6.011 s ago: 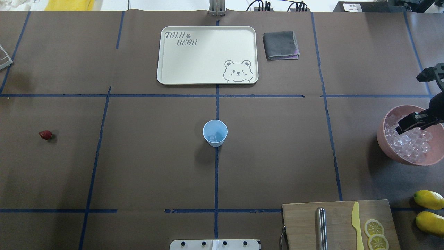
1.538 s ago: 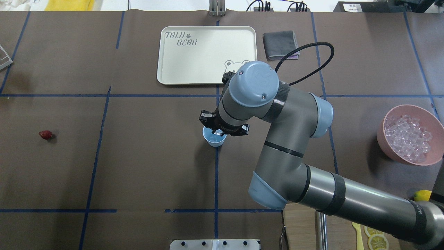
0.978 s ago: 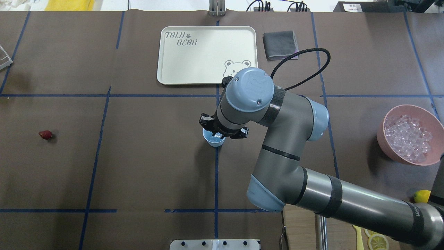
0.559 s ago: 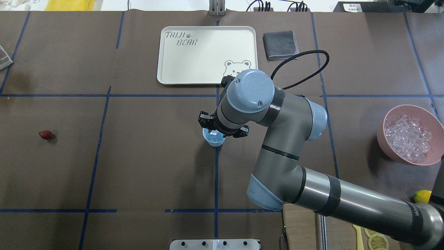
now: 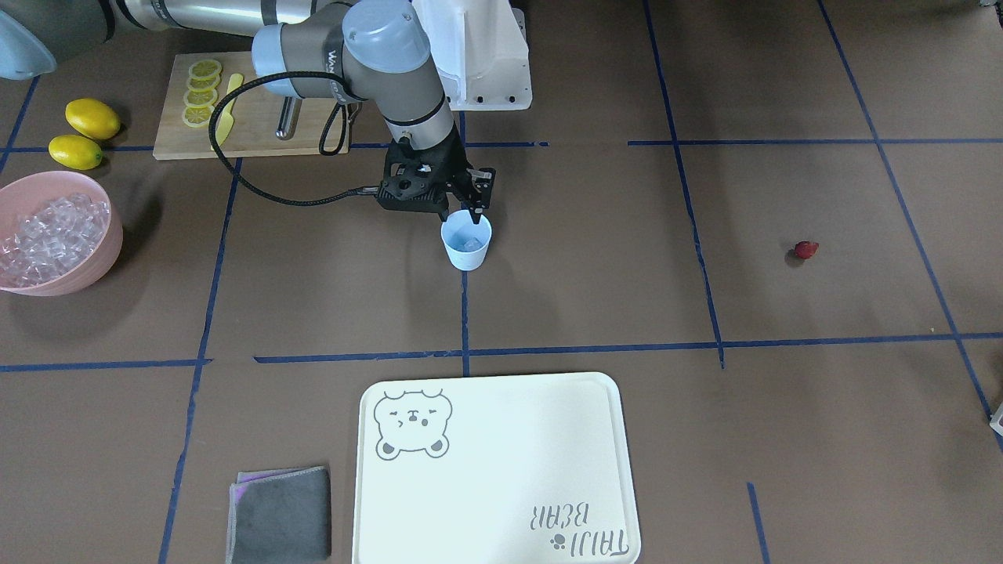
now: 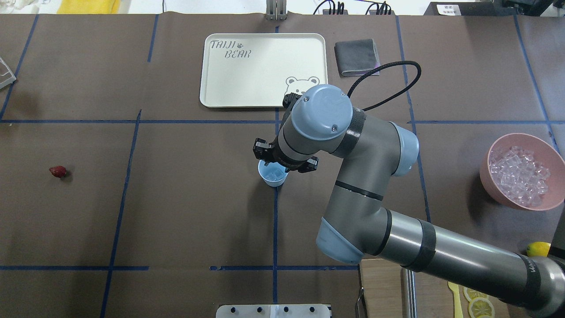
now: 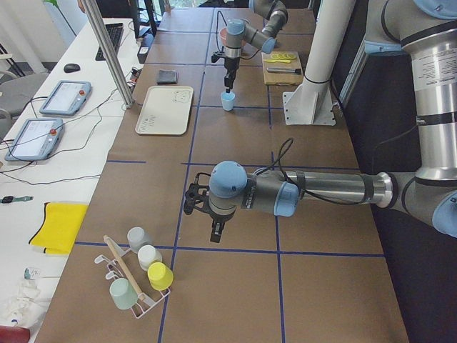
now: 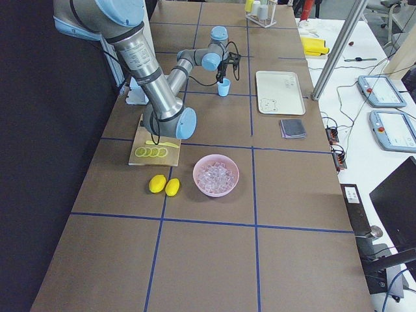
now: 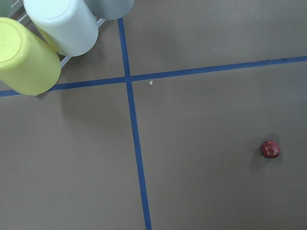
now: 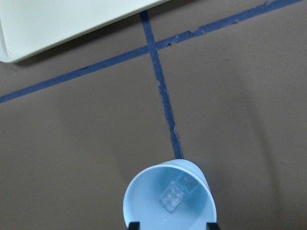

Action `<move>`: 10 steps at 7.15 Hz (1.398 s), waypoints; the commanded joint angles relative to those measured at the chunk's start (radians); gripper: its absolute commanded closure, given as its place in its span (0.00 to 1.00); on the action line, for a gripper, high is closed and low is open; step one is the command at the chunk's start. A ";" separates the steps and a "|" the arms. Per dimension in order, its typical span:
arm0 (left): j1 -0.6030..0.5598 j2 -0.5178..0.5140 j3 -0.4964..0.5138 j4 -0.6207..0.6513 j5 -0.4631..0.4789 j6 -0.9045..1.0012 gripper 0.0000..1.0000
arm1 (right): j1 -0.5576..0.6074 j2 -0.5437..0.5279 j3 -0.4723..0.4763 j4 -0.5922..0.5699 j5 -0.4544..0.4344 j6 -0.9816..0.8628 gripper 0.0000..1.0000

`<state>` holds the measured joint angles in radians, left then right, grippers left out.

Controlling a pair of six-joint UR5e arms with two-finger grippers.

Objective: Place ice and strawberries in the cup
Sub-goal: 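Open the right gripper to release the ice cube into the cup, then move the right gripper back to the bowl and grasp an ice cube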

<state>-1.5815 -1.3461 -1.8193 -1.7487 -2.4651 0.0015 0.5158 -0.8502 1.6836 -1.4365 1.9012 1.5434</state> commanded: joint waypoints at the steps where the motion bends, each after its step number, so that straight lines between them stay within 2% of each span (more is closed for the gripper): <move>1: 0.000 0.004 -0.002 0.000 0.000 0.000 0.00 | 0.103 -0.129 0.138 -0.007 0.098 -0.012 0.42; 3: 0.000 0.004 -0.002 0.000 0.000 0.000 0.00 | 0.269 -0.356 0.278 -0.012 0.250 -0.258 0.39; 4: 0.000 0.004 -0.002 0.000 0.000 0.000 0.00 | 0.335 -0.454 0.315 -0.012 0.284 -0.376 0.36; 6: 0.000 0.004 -0.002 0.000 0.000 0.000 0.00 | 0.430 -0.626 0.344 -0.010 0.302 -0.634 0.39; 8: 0.000 0.005 -0.002 0.000 0.000 0.000 0.00 | 0.495 -0.742 0.335 -0.012 0.292 -0.928 0.38; 9: 0.000 0.005 -0.002 0.000 0.000 0.000 0.00 | 0.518 -0.777 0.324 -0.010 0.285 -1.104 0.36; 10: 0.000 0.005 -0.002 0.000 0.000 0.000 0.00 | 0.523 -0.779 0.302 -0.009 0.273 -1.190 0.35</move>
<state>-1.5816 -1.3408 -1.8208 -1.7487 -2.4651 0.0015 1.0209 -1.6049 2.0076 -1.4467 2.1868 0.5068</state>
